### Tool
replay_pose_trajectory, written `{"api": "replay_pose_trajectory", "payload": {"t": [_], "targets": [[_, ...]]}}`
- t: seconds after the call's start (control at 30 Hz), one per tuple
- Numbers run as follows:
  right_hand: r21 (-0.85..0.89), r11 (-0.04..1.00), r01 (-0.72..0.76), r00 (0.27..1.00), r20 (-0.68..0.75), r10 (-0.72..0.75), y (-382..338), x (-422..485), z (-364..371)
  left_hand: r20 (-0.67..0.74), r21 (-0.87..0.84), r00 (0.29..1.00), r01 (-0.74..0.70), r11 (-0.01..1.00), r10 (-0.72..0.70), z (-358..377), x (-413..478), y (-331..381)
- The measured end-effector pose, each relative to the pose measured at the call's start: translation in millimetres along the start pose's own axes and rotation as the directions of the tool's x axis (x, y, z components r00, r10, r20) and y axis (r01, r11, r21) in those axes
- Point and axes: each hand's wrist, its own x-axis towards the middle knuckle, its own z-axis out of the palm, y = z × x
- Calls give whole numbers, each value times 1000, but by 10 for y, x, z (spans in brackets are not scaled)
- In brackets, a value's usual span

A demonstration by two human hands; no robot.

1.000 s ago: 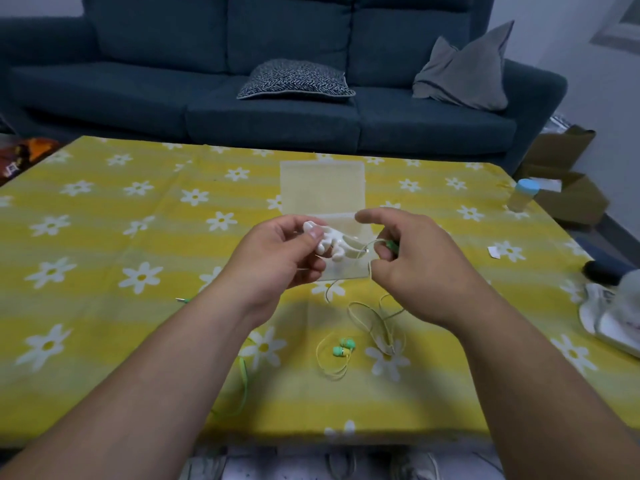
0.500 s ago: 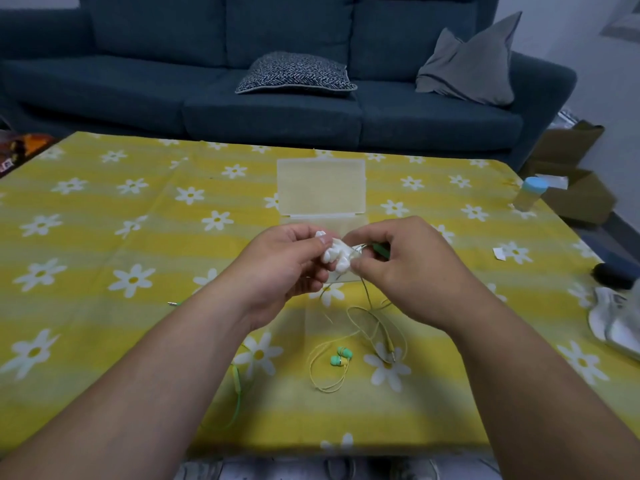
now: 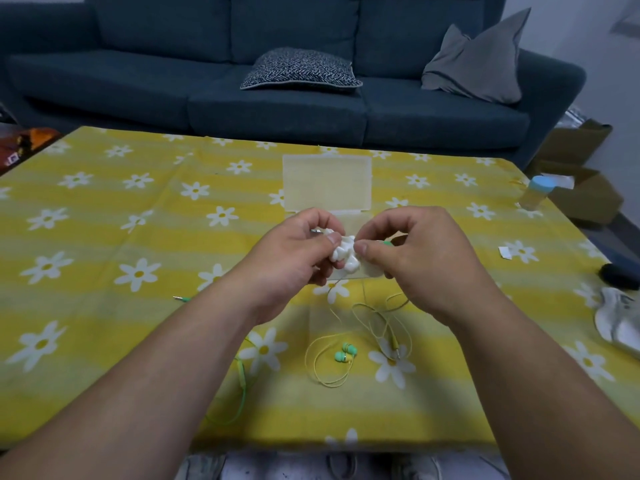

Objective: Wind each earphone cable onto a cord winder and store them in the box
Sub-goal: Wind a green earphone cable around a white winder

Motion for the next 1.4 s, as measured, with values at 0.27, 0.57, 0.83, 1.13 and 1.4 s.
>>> {"api": "replay_pose_trajectory", "payload": {"t": [0.27,0.57,0.83,1.13,1.4], "targets": [[164,976,-140,987,105,124,28,-18,60,-5,-84,999,47,995,-48,-39,-15,-4],[127,975,-182,977,-85,193,45,26,169,-26,198,973,-220,955,229,9,-54,-55],[130,976,-177,980,-69,187,42,-7,121,11,171,969,-246,954,248,-12,-70,-34],[211,961,-182,980,-44,195,82,-70,42,-3,284,953,-291,914,304,116,-67,-54],[289,935,-203,978,95,183,88,-82,-150,-52,321,951,-273,907,305,74,-39,-40]]}}
